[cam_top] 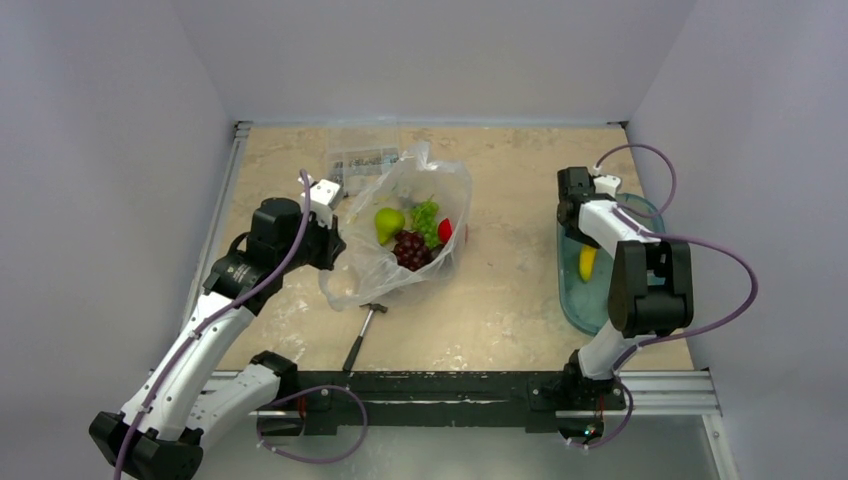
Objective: Take the fake fruits out of the plastic bag
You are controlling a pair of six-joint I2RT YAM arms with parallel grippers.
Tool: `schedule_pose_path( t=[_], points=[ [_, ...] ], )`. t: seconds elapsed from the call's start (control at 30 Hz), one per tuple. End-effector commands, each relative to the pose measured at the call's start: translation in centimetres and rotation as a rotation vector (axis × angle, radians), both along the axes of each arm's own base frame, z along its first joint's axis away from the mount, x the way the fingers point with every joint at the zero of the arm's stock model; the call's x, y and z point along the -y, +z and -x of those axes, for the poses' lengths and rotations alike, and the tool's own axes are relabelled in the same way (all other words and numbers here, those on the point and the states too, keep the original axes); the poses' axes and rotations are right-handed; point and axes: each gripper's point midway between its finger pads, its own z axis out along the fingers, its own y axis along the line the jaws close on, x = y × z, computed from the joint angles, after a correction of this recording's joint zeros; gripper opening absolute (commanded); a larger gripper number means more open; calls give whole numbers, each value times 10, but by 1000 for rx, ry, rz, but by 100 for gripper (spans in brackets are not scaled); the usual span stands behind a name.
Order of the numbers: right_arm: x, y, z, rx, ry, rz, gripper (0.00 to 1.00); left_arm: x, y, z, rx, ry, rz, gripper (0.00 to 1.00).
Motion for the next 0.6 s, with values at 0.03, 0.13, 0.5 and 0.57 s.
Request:
schedule_pose_path(
  t=[0.03,0.13,0.5,0.57],
  points=[
    [-8,5,-13,82,30,-53,51,7,10,-3,38,-32,37,4],
    [-11,14,-16,114,50,-71,64,11,10,-1,34,-49,46,3],
    [-43,110,-24,390,244,-188,76,14,7,-3,17,-61,47,0],
    [-63,134,-26,459,358,-242,76,15,5,-2,9,-67,46,0]
  ],
)
